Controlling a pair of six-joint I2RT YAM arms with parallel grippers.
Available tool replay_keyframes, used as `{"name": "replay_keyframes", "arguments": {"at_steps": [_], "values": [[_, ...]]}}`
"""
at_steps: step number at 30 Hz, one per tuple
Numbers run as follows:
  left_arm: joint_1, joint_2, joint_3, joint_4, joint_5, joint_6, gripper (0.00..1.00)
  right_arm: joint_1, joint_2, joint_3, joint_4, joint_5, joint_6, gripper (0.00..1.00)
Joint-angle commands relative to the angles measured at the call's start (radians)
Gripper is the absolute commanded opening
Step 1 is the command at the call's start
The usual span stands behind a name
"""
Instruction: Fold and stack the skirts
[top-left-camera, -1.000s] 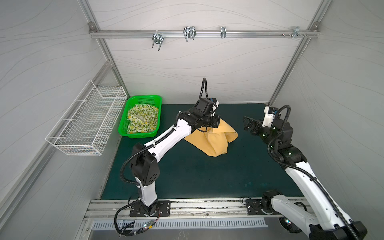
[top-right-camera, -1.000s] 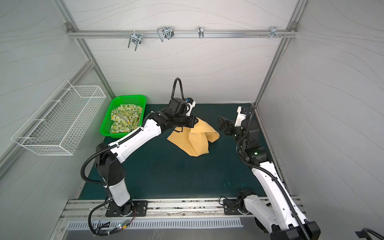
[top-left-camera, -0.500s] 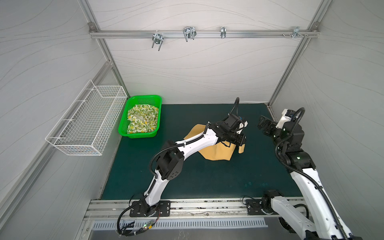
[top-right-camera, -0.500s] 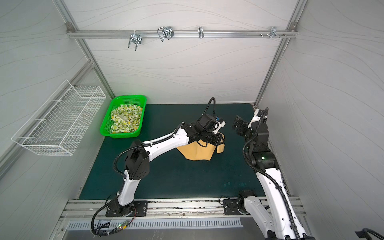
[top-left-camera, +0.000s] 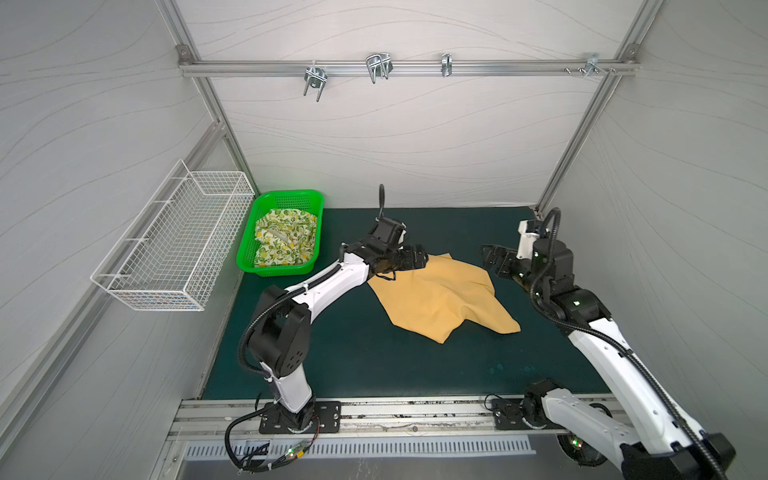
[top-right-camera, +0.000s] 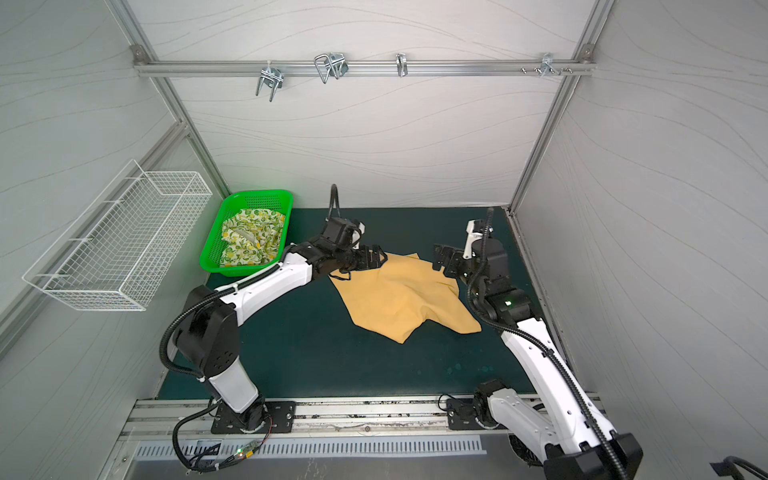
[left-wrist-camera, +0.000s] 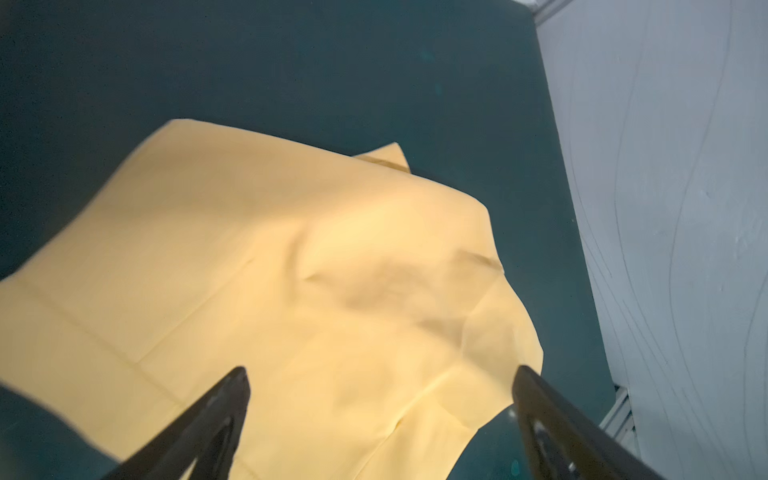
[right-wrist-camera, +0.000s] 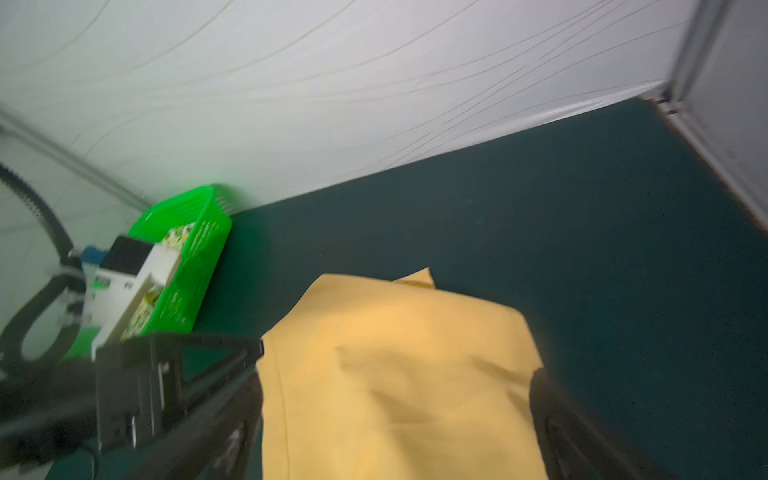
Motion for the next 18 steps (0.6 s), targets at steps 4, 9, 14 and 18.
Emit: {"name": "replay_keyframes", "arguments": {"at_steps": [4, 9, 14, 18], "values": [[0.138, -0.089, -0.154, 0.019, -0.043, -0.075, 0.99, 0.245, 0.077, -0.044, -0.033, 0.077, -0.074, 0.99], [0.197, -0.069, -0.211, 0.034, -0.041, -0.076, 0.99, 0.387, 0.153, -0.068, -0.016, 0.107, -0.113, 0.99], [0.226, -0.020, -0.244, 0.056, -0.046, -0.097, 0.97, 0.469, 0.241, -0.075, -0.031, 0.112, -0.144, 0.99], [0.237, 0.035, -0.253, 0.074, -0.044, -0.101, 0.93, 0.513, 0.289, -0.092, -0.029, 0.109, -0.145, 0.99]]}}
